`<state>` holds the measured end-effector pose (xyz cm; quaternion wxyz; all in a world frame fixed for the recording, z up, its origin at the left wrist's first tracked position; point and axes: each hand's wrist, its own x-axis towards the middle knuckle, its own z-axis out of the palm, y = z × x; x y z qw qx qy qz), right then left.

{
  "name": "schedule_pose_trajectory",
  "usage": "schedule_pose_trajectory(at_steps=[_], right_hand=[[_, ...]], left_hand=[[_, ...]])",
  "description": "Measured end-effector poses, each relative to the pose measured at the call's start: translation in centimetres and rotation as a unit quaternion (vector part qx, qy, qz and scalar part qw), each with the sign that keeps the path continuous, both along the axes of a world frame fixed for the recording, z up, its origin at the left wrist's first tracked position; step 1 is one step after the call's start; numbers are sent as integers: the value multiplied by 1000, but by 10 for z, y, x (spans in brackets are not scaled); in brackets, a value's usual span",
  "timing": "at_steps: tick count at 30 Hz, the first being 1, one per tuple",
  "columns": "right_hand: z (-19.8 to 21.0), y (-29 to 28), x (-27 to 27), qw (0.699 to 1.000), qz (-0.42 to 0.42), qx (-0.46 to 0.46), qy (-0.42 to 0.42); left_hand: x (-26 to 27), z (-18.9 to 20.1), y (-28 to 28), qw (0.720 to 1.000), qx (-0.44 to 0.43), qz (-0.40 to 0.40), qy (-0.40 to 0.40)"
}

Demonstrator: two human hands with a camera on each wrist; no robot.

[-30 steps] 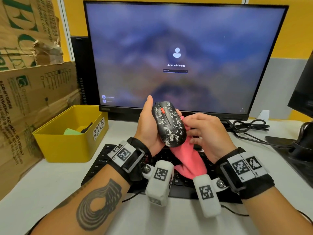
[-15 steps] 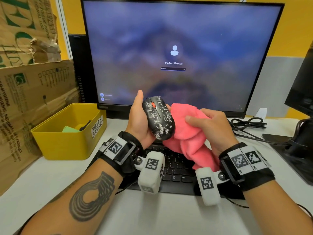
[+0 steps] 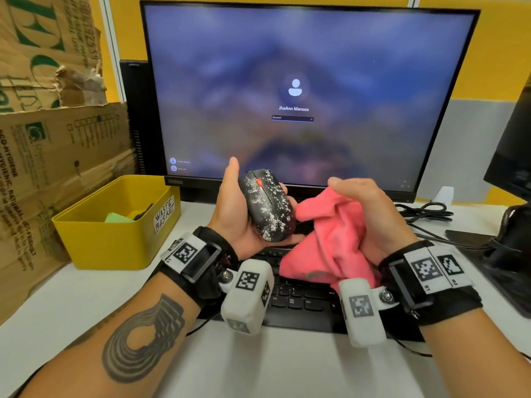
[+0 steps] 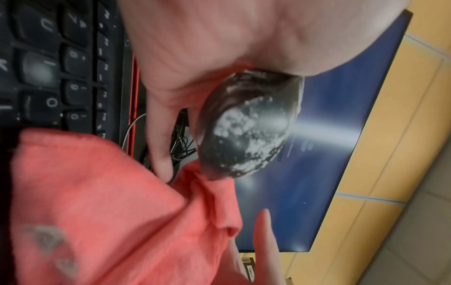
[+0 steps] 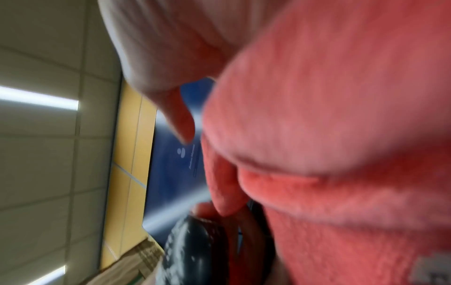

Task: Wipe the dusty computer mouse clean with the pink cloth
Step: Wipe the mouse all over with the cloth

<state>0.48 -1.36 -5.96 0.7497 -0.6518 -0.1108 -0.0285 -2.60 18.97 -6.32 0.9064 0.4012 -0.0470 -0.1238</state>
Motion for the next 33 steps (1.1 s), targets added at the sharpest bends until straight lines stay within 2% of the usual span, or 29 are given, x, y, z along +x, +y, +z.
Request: schedule_pose_trajectory(at_steps=[3, 5, 8, 10, 12, 15, 19, 22, 24, 28, 33], right_hand=[[5, -3, -11, 996, 86, 9, -34], [4, -3, -14, 991, 116, -28, -68], [-2, 0, -10, 975, 12, -156, -158], [-6, 1, -7, 941, -82, -258, -205], [-9, 1, -4, 923, -144, -289, -208], [-8, 0, -2, 940, -190, -233, -162], [3, -1, -3, 972, -199, -94, -75], [8, -2, -5, 982, -185, 6, -33], [15, -1, -12, 983, -174, 26, -44], [22, 4, -30, 990, -88, 25, -106], [30, 8, -51, 978, 7, 105, -182]], left_hand=[[0, 2, 6, 999, 30, 24, 9], [0, 3, 7, 999, 41, 34, 5], [0, 5, 4, 1000, -6, 30, 1], [-2, 6, 2, 999, -17, 27, -4], [-4, 7, 2, 1000, -10, 26, -12], [-4, 8, 5, 999, 33, 31, -21], [-4, 9, 7, 997, 58, 47, -15], [-5, 10, 6, 997, 59, 37, -14], [-5, 9, 5, 998, 51, 30, -14], [-7, 9, 0, 998, 39, 43, -13], [-6, 11, -3, 997, 14, 78, -18]])
